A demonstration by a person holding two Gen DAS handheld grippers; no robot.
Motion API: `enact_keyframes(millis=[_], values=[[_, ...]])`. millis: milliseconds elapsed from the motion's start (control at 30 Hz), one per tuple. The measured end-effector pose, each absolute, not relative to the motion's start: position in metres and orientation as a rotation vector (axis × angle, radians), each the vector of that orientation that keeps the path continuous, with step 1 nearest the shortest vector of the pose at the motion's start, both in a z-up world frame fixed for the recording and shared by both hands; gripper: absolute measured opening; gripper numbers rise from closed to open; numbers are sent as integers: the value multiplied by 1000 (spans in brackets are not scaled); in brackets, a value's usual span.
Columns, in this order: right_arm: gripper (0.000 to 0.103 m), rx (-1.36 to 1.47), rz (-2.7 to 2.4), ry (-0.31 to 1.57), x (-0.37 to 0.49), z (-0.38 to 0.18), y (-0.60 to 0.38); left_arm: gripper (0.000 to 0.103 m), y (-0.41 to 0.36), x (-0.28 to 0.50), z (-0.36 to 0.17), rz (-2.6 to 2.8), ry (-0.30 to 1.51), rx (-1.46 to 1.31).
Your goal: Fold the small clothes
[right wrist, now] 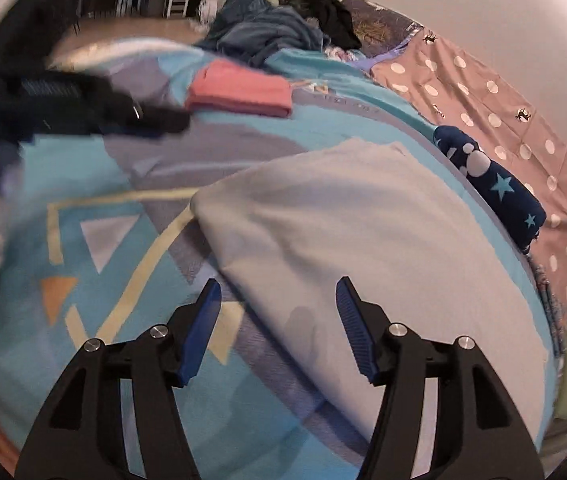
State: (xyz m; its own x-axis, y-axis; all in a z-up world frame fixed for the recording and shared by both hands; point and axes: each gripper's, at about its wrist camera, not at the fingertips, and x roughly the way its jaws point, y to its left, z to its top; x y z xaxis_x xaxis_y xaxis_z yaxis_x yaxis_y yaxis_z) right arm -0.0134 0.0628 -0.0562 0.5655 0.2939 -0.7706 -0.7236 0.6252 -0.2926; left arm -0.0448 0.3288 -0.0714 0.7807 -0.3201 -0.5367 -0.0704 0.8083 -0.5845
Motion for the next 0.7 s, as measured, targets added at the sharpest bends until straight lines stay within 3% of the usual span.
enact_keyframes(millis=[333,367,433,700], values=[[63,-648,533,697,3,-65,85,50,336,-45,-70,-108,679,-631],[68,-642,526,700,5,-66,85,51,335,-44,-70,-110,680,-631],[72,-628,509,707,7,-66,83,51,336,-40,-74,-115,682,-643],[72,-629,492,681,9,-70,92,52,334,-29,-88,-119,707,-672]])
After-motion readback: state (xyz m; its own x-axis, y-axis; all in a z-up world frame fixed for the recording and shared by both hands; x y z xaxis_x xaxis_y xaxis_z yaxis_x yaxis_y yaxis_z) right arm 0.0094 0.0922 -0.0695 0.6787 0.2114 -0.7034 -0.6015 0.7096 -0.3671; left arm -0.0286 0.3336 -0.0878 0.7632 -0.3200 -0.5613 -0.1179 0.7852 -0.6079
